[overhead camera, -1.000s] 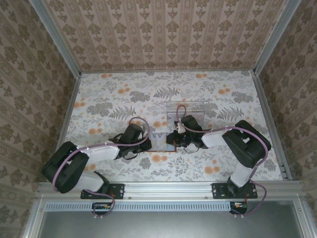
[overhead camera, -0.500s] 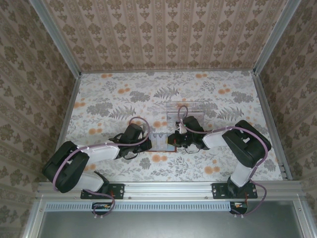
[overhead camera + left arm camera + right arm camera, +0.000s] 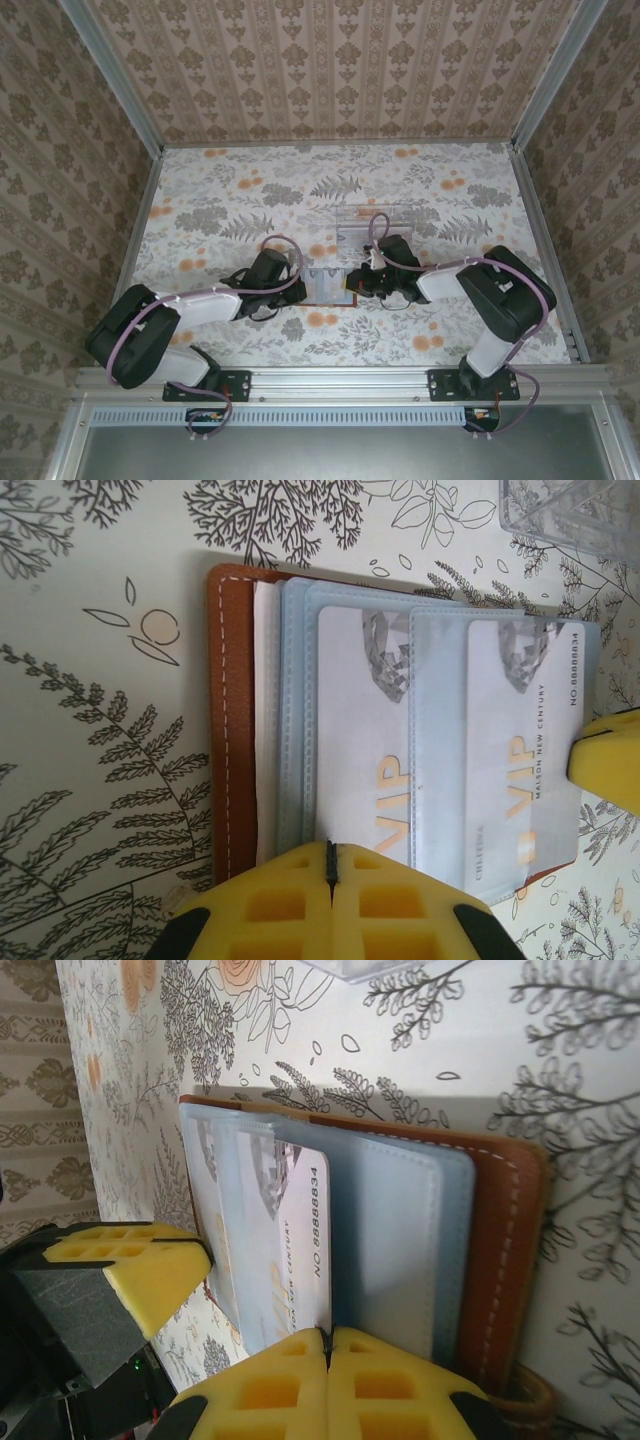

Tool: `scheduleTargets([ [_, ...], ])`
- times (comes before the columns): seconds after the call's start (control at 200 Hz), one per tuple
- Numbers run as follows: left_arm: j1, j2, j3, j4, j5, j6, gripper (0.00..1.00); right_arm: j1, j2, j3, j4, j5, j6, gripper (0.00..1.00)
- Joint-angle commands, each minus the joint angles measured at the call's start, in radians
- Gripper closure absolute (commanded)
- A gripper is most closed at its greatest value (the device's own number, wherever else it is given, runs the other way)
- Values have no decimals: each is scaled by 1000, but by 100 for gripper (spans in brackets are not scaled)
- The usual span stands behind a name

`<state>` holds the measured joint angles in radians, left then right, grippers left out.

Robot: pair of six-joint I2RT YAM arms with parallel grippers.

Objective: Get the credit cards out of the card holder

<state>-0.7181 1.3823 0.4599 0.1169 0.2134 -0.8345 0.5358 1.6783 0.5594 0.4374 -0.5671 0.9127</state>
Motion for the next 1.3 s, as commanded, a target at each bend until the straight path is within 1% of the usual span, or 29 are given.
scheduleTargets([
  [0.0, 8, 24, 0, -80, -22, 3, 100, -26, -47, -31, -70, 19, -22, 100],
  [0.19, 8, 13, 0, -82, -17, 3, 100, -81, -175, -62, -161, 14, -65, 100],
  [0.3, 9, 0, 1, -87, -17, 7, 100, -117, -280, -65, -290, 21, -118, 100],
  [0.32, 8, -3, 2, -87, -17, 7, 100, -125, -324, -66, -314, 24, -128, 100],
  [0.445, 9, -18, 3, -84, -11, 11, 100, -171, -481, -52, -484, 47, -201, 100],
  [0.555, 9, -42, 16, -84, -1, 15, 100, -178, -602, -10, -639, 100, -274, 100],
  [0.655, 8, -85, 38, -102, 7, 29, 100, -178, -665, 36, -717, 140, -325, 100],
  [0.685, 9, -104, 44, -112, 9, 33, 97, -178, -676, 49, -735, 151, -340, 100],
  [0.72, 9, -130, 52, -125, 8, 39, 91, -176, -686, 65, -749, 165, -359, 100],
  [0.81, 9, -217, 62, -174, -4, 49, 68, -165, -701, 105, -774, 215, -401, 100],
  [0.85, 10, -265, 62, -198, -14, 53, 61, -149, -706, 125, -780, 247, -425, 100],
  [0.895, 11, -323, 56, -224, -26, 55, 57, -115, -707, 148, -788, 308, -465, 100],
  [0.945, 15, -391, 44, -249, -40, 55, 53, -59, -702, 184, -798, 384, -549, 100],
  [0.955, 16, -407, 42, -255, -41, 54, 51, -47, -701, 190, -799, 401, -566, 100],
  [0.985, 17, -450, 33, -272, -49, 55, 48, -6, -693, 212, -802, 452, -640, 100],
  [1.01, 20, -487, 24, -284, -56, 51, 43, 28, -684, 227, -801, 492, -708, 100],
  [1.055, 22, -554, 7, -303, -67, 51, 42, 83, -663, 255, -798, 559, -832, 100],
  [1.085, 23, -595, -6, -319, -76, 49, 37, 108, -646, 274, -798, 584, -905, 100],
  [1.115, 26, -638, -15, -335, -87, 45, 36, 121, -626, 292, -798, 600, -975, 100],
  [1.14, 29, -673, -24, -352, -94, 42, 32, 126, -607, 311, -801, 610, -1021, 100],
  [1.225, 36, -779, -60, -393, -107, 32, 29, 129, -527, 387, -830, 659, -1166, 100],
  [1.25, 38, -805, -70, -404, -110, 26, 26, 130, -498, 413, -849, 669, -1210, 100],
  [1.295, 40, -853, -88, -422, -112, 16, 24, 130, -442, 464, -888, 679, -1294, 98],
])
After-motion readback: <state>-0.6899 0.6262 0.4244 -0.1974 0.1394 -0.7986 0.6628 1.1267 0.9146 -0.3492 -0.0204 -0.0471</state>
